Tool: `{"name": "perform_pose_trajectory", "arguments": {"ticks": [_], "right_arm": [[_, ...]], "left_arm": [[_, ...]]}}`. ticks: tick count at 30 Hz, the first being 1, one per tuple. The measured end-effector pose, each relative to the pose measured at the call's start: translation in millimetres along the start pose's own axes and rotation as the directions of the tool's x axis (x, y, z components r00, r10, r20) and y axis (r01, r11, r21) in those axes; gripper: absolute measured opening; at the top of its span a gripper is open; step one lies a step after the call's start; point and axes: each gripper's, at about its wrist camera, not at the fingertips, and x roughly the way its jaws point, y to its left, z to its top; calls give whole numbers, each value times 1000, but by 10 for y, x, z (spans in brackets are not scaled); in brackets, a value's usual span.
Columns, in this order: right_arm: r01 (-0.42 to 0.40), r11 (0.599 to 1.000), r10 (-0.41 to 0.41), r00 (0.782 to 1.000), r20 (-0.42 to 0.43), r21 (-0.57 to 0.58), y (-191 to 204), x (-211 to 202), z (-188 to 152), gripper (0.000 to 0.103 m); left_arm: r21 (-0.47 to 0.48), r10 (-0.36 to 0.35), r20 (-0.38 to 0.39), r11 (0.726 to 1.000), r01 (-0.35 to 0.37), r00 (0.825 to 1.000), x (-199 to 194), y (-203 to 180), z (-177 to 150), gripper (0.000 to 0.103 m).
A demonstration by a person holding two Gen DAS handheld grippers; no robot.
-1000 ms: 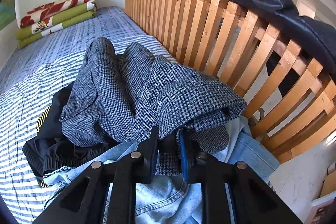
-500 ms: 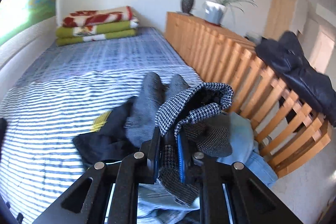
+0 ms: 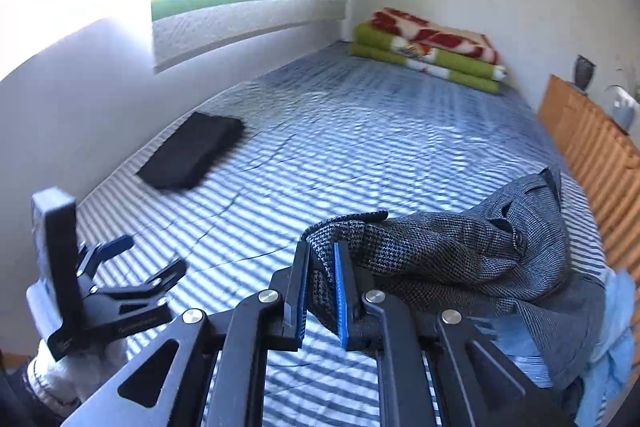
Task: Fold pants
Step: 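Lift the shorts with the right tool while the left tool grasps the shorts' cuff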
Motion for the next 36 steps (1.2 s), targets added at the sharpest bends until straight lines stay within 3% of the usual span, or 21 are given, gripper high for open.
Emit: {"name": "perform_pose_trajectory", "arguments": {"ticks": [3,6,7,8,10,13,17,19,21,24,27,28,29,30,31,32,34,36], "right_arm": [[-83,997,81,991,-103,-10,88,226,-174,13],[-106,991,114,989,-95,80,-299,162,-286,19],[-80,991,89,993,-80,105,-417,118,-286,28],[-27,990,35,998,-57,139,-629,40,-303,41],[119,975,-115,993,-37,186,-1007,-40,-342,56],[333,903,-315,943,-109,270,-1732,-78,-550,57],[472,797,-405,881,-246,378,-2533,-103,-998,58],[496,751,-396,866,-305,435,-2805,-176,-1307,58],[483,734,-360,873,-330,478,-2920,-208,-1498,58],[395,746,-257,913,-315,536,-3021,-171,-1656,58],[343,789,-209,930,-303,509,-2924,-6,-1601,60],[337,805,-204,930,-306,489,-2877,60,-1566,61],[331,821,-201,930,-306,466,-2815,136,-1518,60],[329,831,-201,929,-310,448,-2745,181,-1479,60],[326,840,-202,930,-308,433,-2646,193,-1446,52],[321,852,-201,930,-307,413,-2557,218,-1405,28],[309,872,-201,934,-296,381,-2431,213,-1352,8],[299,884,-210,940,-267,358,-2273,134,-1293,6]], "left_arm": [[0,2,-16,1000,-2,1000,40,28,-10,96],[38,-12,-30,999,13,999,104,-109,-38,96],[53,-21,-37,998,23,999,138,-184,-55,96],[64,-27,-49,997,30,998,171,-253,-76,96],[70,-68,-99,995,75,993,278,-386,-131,96],[50,-173,-211,981,188,962,467,-613,-258,96],[36,-236,-329,964,262,914,692,-907,-500,96],[64,-231,-375,960,273,898,780,-1035,-629,96],[102,-220,-416,953,286,882,844,-1138,-744,96],[145,-215,-464,939,313,859,921,-1291,-917,96],[207,-185,-464,928,309,866,965,-1458,-1047,96],[223,-179,-459,925,308,871,964,-1501,-1070,92],[235,-175,-452,922,306,874,957,-1527,-1074,78],[242,-173,-449,921,306,877,949,-1536,-1069,70],[239,-182,-451,919,314,874,940,-1532,-1063,59],[230,-197,-450,917,326,871,929,-1527,-1052,50],[200,-227,-440,919,341,869,904,-1465,-1022,40],[163,-264,-428,918,361,864,874,-1383,-966,32]]}}
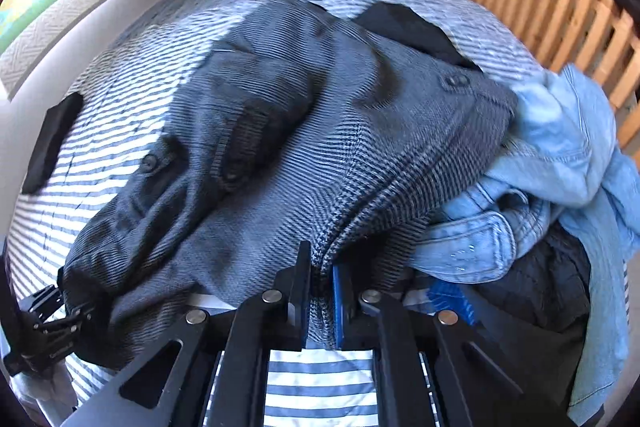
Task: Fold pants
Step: 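Lift the shorts with the right tool while the left tool grasps the shorts' cuff, then pull the shorts out of the pile with both tools and spread them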
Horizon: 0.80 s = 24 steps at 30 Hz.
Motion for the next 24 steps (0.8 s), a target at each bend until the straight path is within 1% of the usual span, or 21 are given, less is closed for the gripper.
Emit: {"name": "perform_pose_trajectory", "arguments": {"ticks": [2,4,6,7,9,11,12,13,14,15,16,17,18,19,21,22,23,24], "right_arm": [[-50,999,50,998,26,-21,157,-187,-34,5],[-89,994,94,994,63,-66,313,-391,-82,5],[-128,984,142,984,105,-127,506,-643,-144,5],[-158,975,177,977,116,-153,595,-782,-185,5],[-220,956,245,962,121,-192,710,-957,-258,5],[-282,929,313,945,98,-241,804,-1107,-413,5],[-288,916,320,944,78,-279,844,-1135,-489,5],[-275,907,307,950,52,-318,883,-1136,-574,5],[-258,898,281,959,15,-355,913,-1100,-658,8],[-236,899,244,969,-24,-370,923,-1031,-728,10],[-230,902,221,973,-69,-365,902,-971,-783,14],[-241,906,213,970,-117,-347,854,-891,-819,17],[-254,910,219,966,-141,-327,811,-862,-835,18],[-265,914,230,962,-144,-307,767,-871,-834,18],[-319,912,293,947,-134,-258,663,-957,-765,18],[-360,905,340,933,-121,-228,608,-1017,-694,19],[-386,900,373,922,-102,-202,577,-1039,-607,22],[-395,901,388,919,-77,-176,544,-1065,-545,26]], "left_arm": [[-22,-20,31,1000,20,999,-108,72,26,26],[-34,-16,69,999,18,998,-250,153,71,24],[-60,-3,112,998,10,994,-419,286,118,22],[-79,11,132,997,-1,991,-508,375,136,19],[-116,37,164,993,-18,986,-693,571,160,19],[-156,76,201,987,-45,977,-882,767,152,19],[-169,101,211,983,-66,972,-948,851,157,21],[-179,119,212,981,-81,970,-998,925,142,26],[-191,131,203,977,-93,970,-1017,1012,117,44],[-205,143,193,973,-103,971,-1034,1074,97,53],[-228,154,197,968,-107,968,-1054,1136,79,62],[-244,158,201,964,-107,967,-1061,1180,76,62],[-245,158,193,964,-108,968,-1047,1216,94,62],[-241,159,189,964,-111,969,-1049,1228,94,62],[-241,164,190,964,-116,968,-1057,1246,66,62],[-241,156,189,965,-108,970,-1041,1233,73,63],[-239,148,183,966,-102,972,-1014,1227,88,63],[-235,139,172,967,-97,975,-1027,1177,30,64]]}}
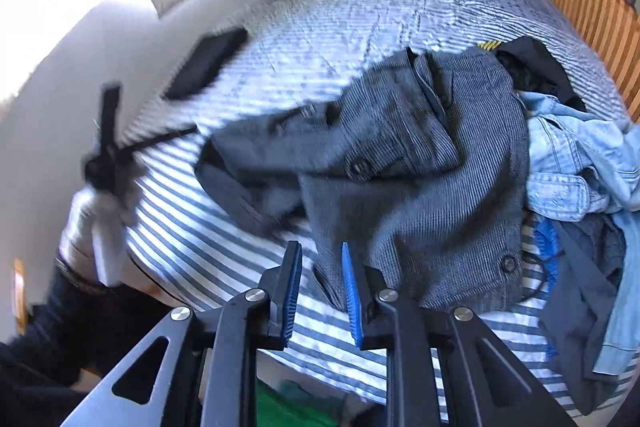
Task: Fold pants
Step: 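Pull the shorts out of the pile with both tools and spread them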
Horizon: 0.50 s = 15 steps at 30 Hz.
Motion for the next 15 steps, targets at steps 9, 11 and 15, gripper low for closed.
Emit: {"name": "perform_pose_trajectory", "arguments": {"ticks": [9,11,15], "right_arm": [[149,941,-121,987,-107,304,-641,1131,518,76],[106,918,-50,987,-154,381,-820,1454,551,76],[154,874,-75,980,-184,460,-943,1699,658,44]], "left_arm": [[124,-47,-34,991,51,998,200,-450,-247,64],[171,-27,-33,985,33,999,220,-543,-282,64],[187,-42,-31,981,47,999,197,-598,-262,64]]}}
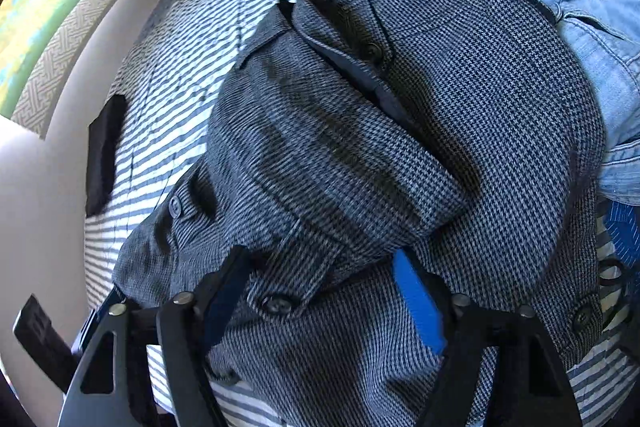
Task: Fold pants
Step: 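Pull the shorts out of the pile with both tools and spread them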
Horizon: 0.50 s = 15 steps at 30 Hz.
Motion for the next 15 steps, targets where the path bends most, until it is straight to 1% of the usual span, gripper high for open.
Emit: {"name": "perform_pose_trajectory", "arguments": {"ticks": [1,2,4,5,6,7,8,9,10,11,12,13,14,15], "right_arm": [[15,1000,-15,1000,1,-4,49,6,30,32],[29,999,-29,999,29,-28,140,-32,62,26],[81,989,-68,992,107,-124,454,-143,122,24],[99,979,-72,986,152,-178,683,-206,174,24],[99,971,-60,982,180,-219,887,-241,230,24],[79,962,-26,979,201,-262,1154,-278,307,23],[28,953,38,977,208,-303,1365,-253,435,23],[-47,932,122,974,190,-358,1613,-245,512,23],[-128,897,207,967,148,-423,1853,-226,583,24],[-134,858,219,969,117,-496,2147,-179,655,28],[-82,842,176,976,128,-533,2300,-163,701,31],[-44,826,145,980,137,-562,2408,-142,745,36],[-30,806,133,983,131,-591,2471,-150,801,43],[-20,801,128,982,140,-598,2448,-177,821,45]], "left_arm": [[-8,-7,5,1000,7,1000,-19,16,16,64],[-18,-12,13,1000,12,1000,-51,39,35,64],[-37,-18,29,999,20,999,-102,89,78,64],[-51,-20,37,998,21,999,-127,117,104,64],[-64,-22,45,998,25,999,-140,149,138,64],[-80,-21,50,996,25,999,-141,172,170,64],[-97,-20,55,995,25,998,-145,207,204,64],[-108,-23,60,994,29,998,-145,225,236,64],[-109,-23,60,994,29,998,-134,245,269,64],[-108,-15,59,994,21,998,-124,262,298,64],[-107,-7,58,994,13,998,-117,274,319,64],[-105,-4,51,994,9,999,-104,289,333,66],[-107,-3,41,994,7,999,-86,303,346,72],[-112,-5,35,994,9,999,-65,318,363,74]]}}
